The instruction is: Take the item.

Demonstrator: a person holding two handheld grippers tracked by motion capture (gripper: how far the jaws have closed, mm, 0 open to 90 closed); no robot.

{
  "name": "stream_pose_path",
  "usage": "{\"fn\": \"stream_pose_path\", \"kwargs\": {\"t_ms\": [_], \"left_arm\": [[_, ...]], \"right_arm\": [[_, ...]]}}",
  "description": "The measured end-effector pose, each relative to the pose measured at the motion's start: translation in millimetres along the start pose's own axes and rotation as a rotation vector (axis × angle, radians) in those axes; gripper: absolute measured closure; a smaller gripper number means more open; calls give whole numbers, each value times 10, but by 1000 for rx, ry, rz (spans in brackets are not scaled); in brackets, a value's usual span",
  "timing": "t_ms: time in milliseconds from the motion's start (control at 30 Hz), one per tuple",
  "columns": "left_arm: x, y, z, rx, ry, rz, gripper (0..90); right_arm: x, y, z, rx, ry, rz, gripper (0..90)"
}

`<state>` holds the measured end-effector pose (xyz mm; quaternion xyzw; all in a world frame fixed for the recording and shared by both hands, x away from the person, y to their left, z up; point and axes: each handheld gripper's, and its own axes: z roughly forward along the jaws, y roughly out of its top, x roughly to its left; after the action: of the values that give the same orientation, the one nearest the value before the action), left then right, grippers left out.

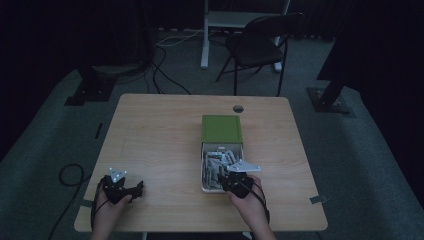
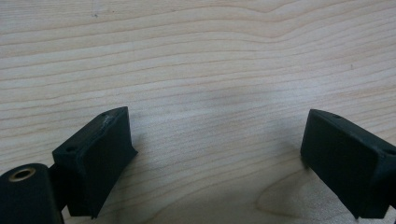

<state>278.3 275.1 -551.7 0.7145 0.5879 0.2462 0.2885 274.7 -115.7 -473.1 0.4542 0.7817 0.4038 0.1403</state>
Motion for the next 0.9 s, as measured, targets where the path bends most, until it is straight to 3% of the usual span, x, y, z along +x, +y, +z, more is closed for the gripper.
{"fn": "stream_pose_path", "kwargs": {"t_ms": [533, 900], "left_arm": [[2, 0, 2, -2, -1, 1, 97], [2, 0, 0, 1, -1, 2, 97]], "right_arm": [[-189, 192, -311, -101, -4, 50, 854], [-398, 382, -643, -192, -55, 54, 854]]}}
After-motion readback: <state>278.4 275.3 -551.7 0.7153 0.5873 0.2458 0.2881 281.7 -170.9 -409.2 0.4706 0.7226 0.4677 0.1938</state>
